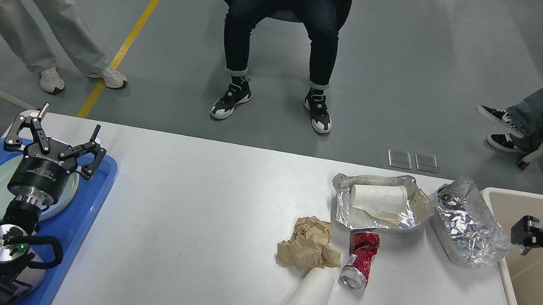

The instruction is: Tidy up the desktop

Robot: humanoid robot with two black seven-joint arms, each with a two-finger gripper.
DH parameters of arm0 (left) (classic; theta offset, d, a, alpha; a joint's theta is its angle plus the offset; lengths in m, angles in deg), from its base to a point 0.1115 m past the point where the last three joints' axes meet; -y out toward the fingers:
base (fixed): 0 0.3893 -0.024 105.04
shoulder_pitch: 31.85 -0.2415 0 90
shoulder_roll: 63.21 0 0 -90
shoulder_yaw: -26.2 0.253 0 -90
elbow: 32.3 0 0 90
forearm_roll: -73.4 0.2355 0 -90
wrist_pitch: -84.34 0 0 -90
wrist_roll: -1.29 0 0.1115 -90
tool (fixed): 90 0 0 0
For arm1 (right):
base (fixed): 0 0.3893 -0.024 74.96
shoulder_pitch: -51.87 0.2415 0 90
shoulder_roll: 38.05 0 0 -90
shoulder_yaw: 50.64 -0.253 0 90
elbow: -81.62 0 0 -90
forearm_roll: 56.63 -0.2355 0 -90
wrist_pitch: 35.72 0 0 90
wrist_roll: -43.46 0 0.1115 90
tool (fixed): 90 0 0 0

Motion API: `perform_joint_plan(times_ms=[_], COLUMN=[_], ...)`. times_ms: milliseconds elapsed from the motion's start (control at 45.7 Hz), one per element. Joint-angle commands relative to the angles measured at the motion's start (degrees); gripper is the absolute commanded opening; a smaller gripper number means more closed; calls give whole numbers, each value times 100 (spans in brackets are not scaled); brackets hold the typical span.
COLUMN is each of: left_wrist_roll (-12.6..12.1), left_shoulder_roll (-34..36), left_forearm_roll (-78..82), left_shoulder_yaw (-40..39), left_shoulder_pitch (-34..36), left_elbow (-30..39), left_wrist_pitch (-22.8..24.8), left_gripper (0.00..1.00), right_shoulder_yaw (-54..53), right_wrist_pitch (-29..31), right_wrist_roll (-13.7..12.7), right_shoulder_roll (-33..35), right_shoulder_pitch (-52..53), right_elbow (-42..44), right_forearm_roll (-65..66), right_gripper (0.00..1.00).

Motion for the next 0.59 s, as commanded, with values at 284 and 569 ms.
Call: perform_joint_plan(times_ms=[284,569], left_wrist_roll=[9,9], left_shoulder_roll=[0,0], left_forearm_roll=[0,0], left_shoulder_yaw=[9,0], left_shoulder_pitch=[-9,-9], left_elbow=[-10,-2], left_wrist_pitch=[0,0], left_gripper=[96,96], right_shoulder_yaw=[-125,-231], right_wrist_pitch=[1429,217], right_wrist_roll=[1,10], right_shoulder_roll=[-745,-965], right_shoulder_pitch=[3263,3291], right_elbow=[-2114,-2730], right_forearm_roll=[-55,-29], right_gripper=[100,100])
